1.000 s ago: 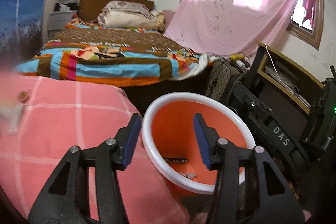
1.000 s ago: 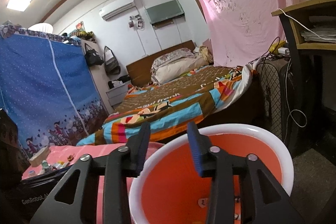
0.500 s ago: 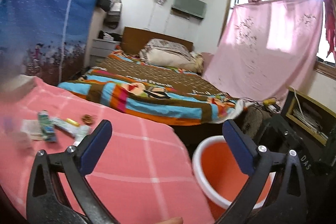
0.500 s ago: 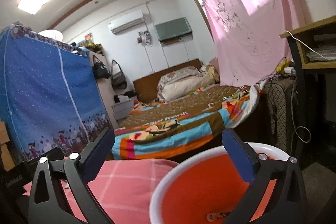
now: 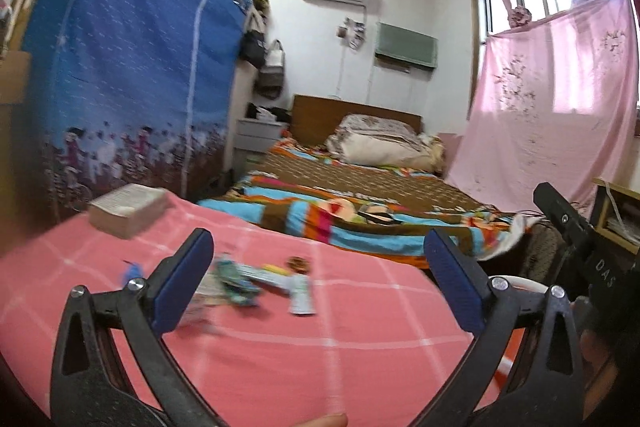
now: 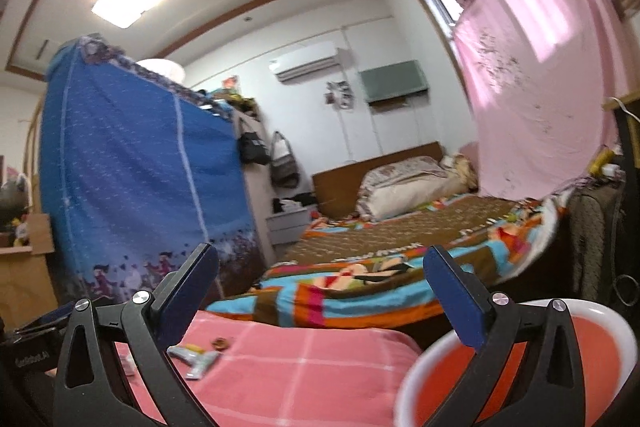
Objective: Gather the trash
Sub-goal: 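Move both tools back over the remaining trash on the bed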
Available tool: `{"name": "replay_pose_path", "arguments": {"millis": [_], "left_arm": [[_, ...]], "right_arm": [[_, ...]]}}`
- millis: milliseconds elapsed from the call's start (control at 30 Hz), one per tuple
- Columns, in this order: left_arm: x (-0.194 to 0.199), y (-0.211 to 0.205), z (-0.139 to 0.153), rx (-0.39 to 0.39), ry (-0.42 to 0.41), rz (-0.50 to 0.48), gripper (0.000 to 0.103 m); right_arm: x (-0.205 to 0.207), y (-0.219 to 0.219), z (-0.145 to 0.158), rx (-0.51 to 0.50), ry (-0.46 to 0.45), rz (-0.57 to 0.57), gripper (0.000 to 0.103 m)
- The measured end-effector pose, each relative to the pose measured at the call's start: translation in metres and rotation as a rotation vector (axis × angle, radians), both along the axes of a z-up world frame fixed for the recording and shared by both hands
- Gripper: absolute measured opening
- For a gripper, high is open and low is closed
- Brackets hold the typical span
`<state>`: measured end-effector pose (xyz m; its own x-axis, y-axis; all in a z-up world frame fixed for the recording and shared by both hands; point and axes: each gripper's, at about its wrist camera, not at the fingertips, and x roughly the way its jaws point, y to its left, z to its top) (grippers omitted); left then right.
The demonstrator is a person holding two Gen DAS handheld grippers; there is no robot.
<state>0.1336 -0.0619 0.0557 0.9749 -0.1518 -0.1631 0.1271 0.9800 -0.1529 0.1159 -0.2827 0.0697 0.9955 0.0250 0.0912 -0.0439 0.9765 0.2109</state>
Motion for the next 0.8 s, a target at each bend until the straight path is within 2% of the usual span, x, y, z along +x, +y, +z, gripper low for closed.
{"name": "replay_pose_path", "arguments": {"millis": [233, 433, 533, 633, 800], "left_arm": [[-0.005, 0.041, -0.006, 0.029, -0.037, 0.107, 0.103], [0.0, 0.062, -0.013, 0.086, -0.058, 0.15, 0.103], [0.009, 0.068, -0.021, 0.093, -0.014, 0.151, 0.103], [0.022, 0.071, -0.028, 0.08, 0.071, 0.144, 0.103], [0.044, 0.073, -0.039, 0.052, 0.214, 0.123, 0.103]], "right_arm": [[0.019, 0.047, -0.003, -0.052, 0.01, 0.09, 0.103], [0.033, 0.079, -0.011, -0.131, 0.027, 0.142, 0.103], [0.041, 0.088, -0.015, -0.154, 0.053, 0.157, 0.103], [0.053, 0.094, -0.017, -0.168, 0.1, 0.183, 0.103], [0.08, 0.106, -0.025, -0.219, 0.246, 0.224, 0.099]]}}
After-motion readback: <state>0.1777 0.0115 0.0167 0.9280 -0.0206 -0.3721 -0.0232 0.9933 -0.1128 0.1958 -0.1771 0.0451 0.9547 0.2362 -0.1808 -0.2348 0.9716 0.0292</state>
